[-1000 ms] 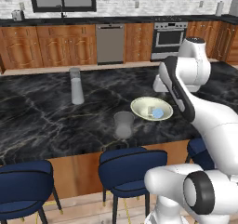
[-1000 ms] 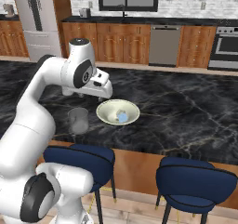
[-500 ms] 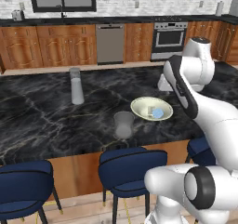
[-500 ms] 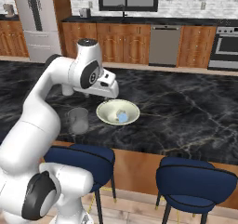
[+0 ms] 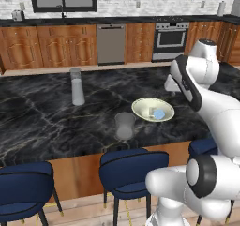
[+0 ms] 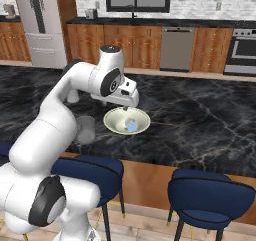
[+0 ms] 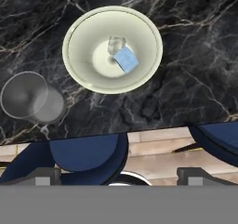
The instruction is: There are two ice cubes in the ice bowl. Place both ice cubes in the glass cup.
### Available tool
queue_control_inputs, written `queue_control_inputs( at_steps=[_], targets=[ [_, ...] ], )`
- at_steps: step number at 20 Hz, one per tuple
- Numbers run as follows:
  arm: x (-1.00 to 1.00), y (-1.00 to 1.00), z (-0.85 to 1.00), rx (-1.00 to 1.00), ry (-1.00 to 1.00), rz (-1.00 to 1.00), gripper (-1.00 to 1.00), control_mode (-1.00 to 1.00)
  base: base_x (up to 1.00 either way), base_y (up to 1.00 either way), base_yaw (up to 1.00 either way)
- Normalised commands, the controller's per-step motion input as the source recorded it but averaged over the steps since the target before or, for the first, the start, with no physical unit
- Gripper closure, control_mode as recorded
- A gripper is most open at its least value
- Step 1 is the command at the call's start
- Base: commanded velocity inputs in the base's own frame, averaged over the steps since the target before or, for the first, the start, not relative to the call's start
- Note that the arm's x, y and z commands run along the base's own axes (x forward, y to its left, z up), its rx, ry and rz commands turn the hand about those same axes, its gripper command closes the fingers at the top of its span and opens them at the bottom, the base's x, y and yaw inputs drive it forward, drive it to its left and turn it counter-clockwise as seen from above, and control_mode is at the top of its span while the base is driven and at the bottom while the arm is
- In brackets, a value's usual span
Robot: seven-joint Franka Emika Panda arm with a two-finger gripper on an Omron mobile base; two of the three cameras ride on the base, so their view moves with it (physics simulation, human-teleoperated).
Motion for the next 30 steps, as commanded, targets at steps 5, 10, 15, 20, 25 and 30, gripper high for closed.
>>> queue_control_inputs(
  at_steps=[5,10,15,20,25,30],
  targets=[
    [0.17,-0.12,-0.08,0.03,0.03,0.00,-1.00,-1.00,0.00,0.00,0.00],
    [0.42,-0.02,-0.35,0.00,0.07,-0.01,-1.00,-1.00,0.00,0.00,0.00],
    [0.39,0.00,-0.43,-0.01,0.08,0.10,-1.00,-1.00,0.00,0.00,0.00],
    [0.29,0.00,-0.52,-0.06,0.06,0.22,-1.00,-1.00,0.00,0.00,0.00],
    [0.32,0.00,-0.59,-0.09,0.02,0.23,-1.00,-1.00,0.00,0.00,0.00],
    [0.25,0.00,-0.46,-0.10,0.00,0.09,-1.00,-1.00,0.00,0.00,0.00]
  ],
)
